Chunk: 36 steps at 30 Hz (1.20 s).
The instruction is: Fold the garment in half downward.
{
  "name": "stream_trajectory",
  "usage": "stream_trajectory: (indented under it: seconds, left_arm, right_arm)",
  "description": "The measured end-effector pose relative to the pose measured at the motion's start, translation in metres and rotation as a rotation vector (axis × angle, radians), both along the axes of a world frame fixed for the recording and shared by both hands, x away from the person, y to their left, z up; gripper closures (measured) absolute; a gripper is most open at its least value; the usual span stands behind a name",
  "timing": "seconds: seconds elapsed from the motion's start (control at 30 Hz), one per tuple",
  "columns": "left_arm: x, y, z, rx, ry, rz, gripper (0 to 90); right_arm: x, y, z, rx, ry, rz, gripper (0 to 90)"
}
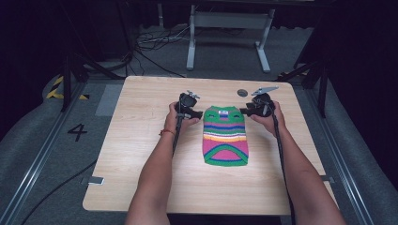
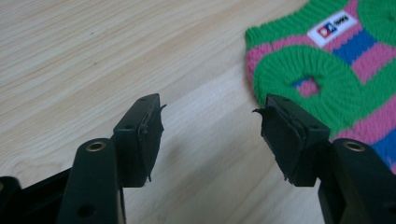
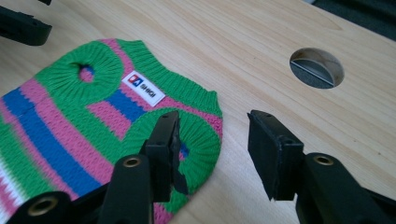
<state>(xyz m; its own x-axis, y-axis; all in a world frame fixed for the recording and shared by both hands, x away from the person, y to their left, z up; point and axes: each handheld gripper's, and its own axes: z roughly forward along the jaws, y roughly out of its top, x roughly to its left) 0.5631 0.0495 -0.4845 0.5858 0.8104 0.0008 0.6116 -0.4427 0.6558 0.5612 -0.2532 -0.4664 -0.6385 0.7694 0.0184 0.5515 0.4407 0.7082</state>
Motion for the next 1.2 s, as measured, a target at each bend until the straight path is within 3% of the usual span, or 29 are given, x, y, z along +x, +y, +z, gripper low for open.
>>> stream_trajectory:
  seconds: [0.07,0.13,0.2,0.3,0.4,0.57,0.63,0.7,0.73,0.8,0.9,0.97,1.03,1.13,1.2]
  left_arm:
    - [0.003,-0.003,-0.001,-0.019,-0.001,0.016,39.3]
    - [0.005,-0.005,-0.004,-0.090,0.000,0.056,37.9]
    - [0.005,-0.010,-0.008,-0.109,0.008,0.048,37.6]
    - [0.004,-0.017,-0.013,-0.101,0.031,0.015,38.1]
    - [0.002,-0.027,-0.017,-0.074,0.027,0.010,40.6]
    - [0.001,-0.033,-0.016,-0.046,0.025,-0.006,45.1]
    - [0.000,-0.035,-0.016,-0.048,0.026,-0.012,49.8]
    - [0.000,-0.036,-0.015,-0.046,0.027,-0.018,59.9]
    - [-0.001,-0.036,-0.015,-0.050,0.027,-0.027,59.9]
    - [-0.001,-0.037,-0.014,-0.049,0.036,-0.043,73.1]
    - [-0.002,-0.038,-0.012,-0.040,0.050,-0.058,79.0]
    - [-0.003,-0.039,-0.010,-0.003,0.042,-0.063,81.4]
    - [-0.005,-0.039,-0.010,-0.002,0.043,-0.054,82.7]
    - [-0.007,-0.037,-0.010,-0.005,0.038,-0.060,83.3]
    - [-0.009,-0.035,-0.008,-0.032,0.029,-0.056,83.3]
  right_arm:
    - [0.004,0.004,-0.005,-0.006,0.006,-0.012,55.9]
    - [0.008,0.010,-0.017,-0.030,0.041,-0.057,56.7]
    - [0.010,0.011,-0.024,-0.020,0.061,-0.060,56.5]
    - [0.011,0.011,-0.027,-0.020,0.068,-0.063,56.2]
    - [0.013,0.011,-0.030,-0.035,0.068,-0.058,52.9]
    - [0.016,0.011,-0.032,-0.018,0.077,-0.055,52.6]
    - [0.016,0.012,-0.032,-0.014,0.079,-0.047,56.6]
    - [0.015,0.013,-0.031,-0.004,0.096,-0.030,68.8]
    - [0.015,0.013,-0.031,-0.004,0.096,-0.030,68.8]
    - [0.014,0.016,-0.030,-0.006,0.111,-0.025,76.3]
    - [0.013,0.017,-0.029,0.001,0.117,-0.027,80.4]
    - [0.012,0.016,-0.030,0.015,0.118,-0.030,82.5]
    - [0.010,0.014,-0.030,0.043,0.138,-0.040,83.1]
    - [0.006,0.014,-0.030,0.037,0.125,-0.016,83.7]
    - [0.003,0.012,-0.029,0.058,0.121,-0.010,83.7]
